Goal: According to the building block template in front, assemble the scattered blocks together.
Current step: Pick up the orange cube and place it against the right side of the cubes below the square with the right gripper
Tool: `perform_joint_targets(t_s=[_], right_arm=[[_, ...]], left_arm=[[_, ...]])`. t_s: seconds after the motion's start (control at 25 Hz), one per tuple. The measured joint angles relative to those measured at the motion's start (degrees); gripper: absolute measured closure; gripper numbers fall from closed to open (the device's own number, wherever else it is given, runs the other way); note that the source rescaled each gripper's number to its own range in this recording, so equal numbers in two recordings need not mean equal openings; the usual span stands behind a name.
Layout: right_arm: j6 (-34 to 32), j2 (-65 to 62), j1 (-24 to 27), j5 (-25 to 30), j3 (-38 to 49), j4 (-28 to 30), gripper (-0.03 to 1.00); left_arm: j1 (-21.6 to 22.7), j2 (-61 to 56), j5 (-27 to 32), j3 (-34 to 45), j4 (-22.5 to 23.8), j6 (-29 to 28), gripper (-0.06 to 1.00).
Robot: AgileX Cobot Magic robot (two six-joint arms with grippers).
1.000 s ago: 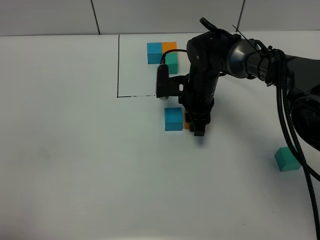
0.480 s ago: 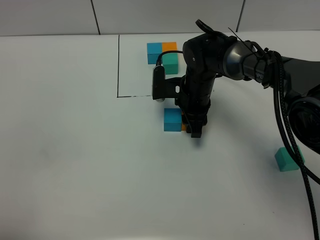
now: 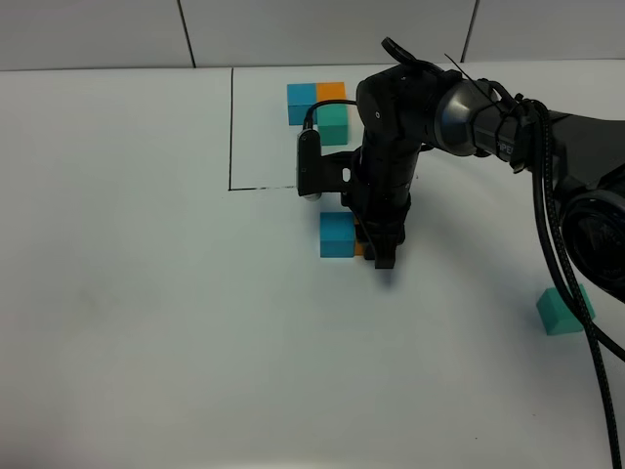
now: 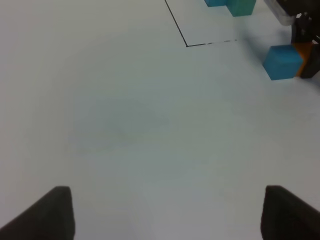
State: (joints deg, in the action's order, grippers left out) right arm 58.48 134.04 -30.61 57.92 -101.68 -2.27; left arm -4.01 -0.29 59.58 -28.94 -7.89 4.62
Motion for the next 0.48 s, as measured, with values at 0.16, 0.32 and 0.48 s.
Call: perform_joint_targets(t_s=[0.16,0.32,0.48], right_arm=[[0.42,0.05,0.00,0.09,-0.11,0.00,0.97],[0.29,0.05,0.00,0.09,-0.11,0.00,0.97],[-0.13,0.05,0.00,0.62,-0.11,0.06,0.82]], left_arm=[[0.00,0.00,0.00,0.00,0.00,0.00,0.26],[0.00,0.00,0.00,0.00,0.00,0.00,0.26],[0.00,0.00,0.00,0.00,0.00,0.00,0.26]])
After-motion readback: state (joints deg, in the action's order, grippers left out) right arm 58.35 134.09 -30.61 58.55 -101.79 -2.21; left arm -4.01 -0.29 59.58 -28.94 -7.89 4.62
